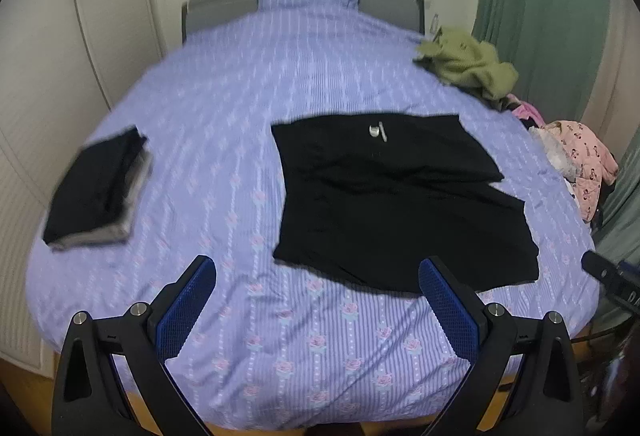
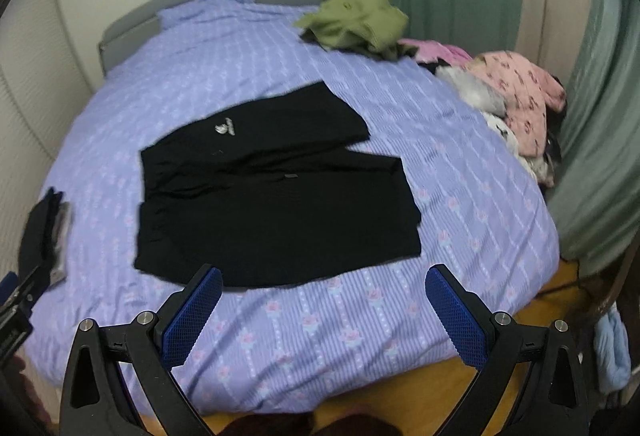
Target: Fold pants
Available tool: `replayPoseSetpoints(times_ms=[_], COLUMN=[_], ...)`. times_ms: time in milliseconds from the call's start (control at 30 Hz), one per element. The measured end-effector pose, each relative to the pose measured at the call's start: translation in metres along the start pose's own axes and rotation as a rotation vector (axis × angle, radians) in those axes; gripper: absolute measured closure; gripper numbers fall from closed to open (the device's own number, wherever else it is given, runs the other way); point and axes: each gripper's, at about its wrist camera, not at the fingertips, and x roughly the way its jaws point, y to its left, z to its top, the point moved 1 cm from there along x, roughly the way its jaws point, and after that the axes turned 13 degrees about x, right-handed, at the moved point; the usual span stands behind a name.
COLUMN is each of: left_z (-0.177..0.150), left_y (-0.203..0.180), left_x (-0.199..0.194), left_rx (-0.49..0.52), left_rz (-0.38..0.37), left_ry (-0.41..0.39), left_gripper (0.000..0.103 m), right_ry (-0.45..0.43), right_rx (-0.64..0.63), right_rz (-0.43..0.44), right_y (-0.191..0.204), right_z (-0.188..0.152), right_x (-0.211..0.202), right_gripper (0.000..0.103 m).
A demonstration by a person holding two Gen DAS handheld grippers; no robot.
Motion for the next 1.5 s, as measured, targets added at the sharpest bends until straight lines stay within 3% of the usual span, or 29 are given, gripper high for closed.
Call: replayPoseSetpoints(times_ms=[467, 700, 900, 1000, 1033, 1100, 1133, 1167, 1200, 1267, 1300, 1400, 1500], left_z=[-0.021, -0.036, -0.052, -0.052, -0.051, -0.049, -0.047, -0.045, -0.041, -0.035, -0.03, -0.012, 0.008], left_y=[-0.03, -0.048, -0.045, -0.04, -0.038, -0.031, -0.028, -0.026, -0.027, -0.031, -0.034, -0.034, -0.027], left_x=[0.156, 0.213, 0.256, 0.264, 0.265, 0.263, 0.261, 0.257, 0.253, 0.245, 0.242, 0.225, 0.201], left_rx=[-0.079, -0.102, -0.232, -0.308, -0.333, -0.393, -0.405, -0.401, -0.375, -0.323, -0.302, -0.253, -0.269], left_rz=[-0.038, -0.046, -0.103, -0.107, -0.112, -0.118, -0.125, -0.132, -0.138, -0.175, -0.199, -0.207, -0.206], left_ry=[0.254, 0.344, 0.446, 0.461, 0.464, 0.46, 0.453, 0.439, 0.429, 0.413, 0.403, 0.352, 0.283], left_gripper=[0.001, 0.002, 0.008, 0.01, 0.013, 0.027, 0.04, 0.055, 0.063, 0.089, 0.093, 0.095, 0.095], right_ry=[0.228, 0.303, 0.372, 0.389, 0.389, 0.393, 0.389, 0.38, 0.375, 0.369, 0.363, 0.333, 0.261], right_rx=[0.085, 0.115, 0.164, 0.178, 0.183, 0.184, 0.187, 0.187, 0.185, 0.177, 0.169, 0.165, 0.17], right_rz=[-0.036, -0.065, -0.085, -0.09, -0.089, -0.093, -0.093, -0.094, -0.09, -0.069, -0.051, -0.008, 0.035], right_y=[-0.019, -0.032, -0.043, -0.047, -0.048, -0.049, -0.05, -0.052, -0.053, -0.052, -0.05, -0.043, -0.035], right_z=[-0.012, -0.024, -0.033, -0.035, -0.034, -0.027, -0.022, -0.016, -0.012, -0.003, 0.003, 0.018, 0.042], right_x=[0.165, 0.217, 0.26, 0.269, 0.269, 0.271, 0.27, 0.269, 0.267, 0.263, 0.259, 0.243, 0.208], right_gripper=[0.001, 0.008, 0.014, 0.016, 0.017, 0.032, 0.038, 0.05, 0.064, 0.081, 0.089, 0.094, 0.095])
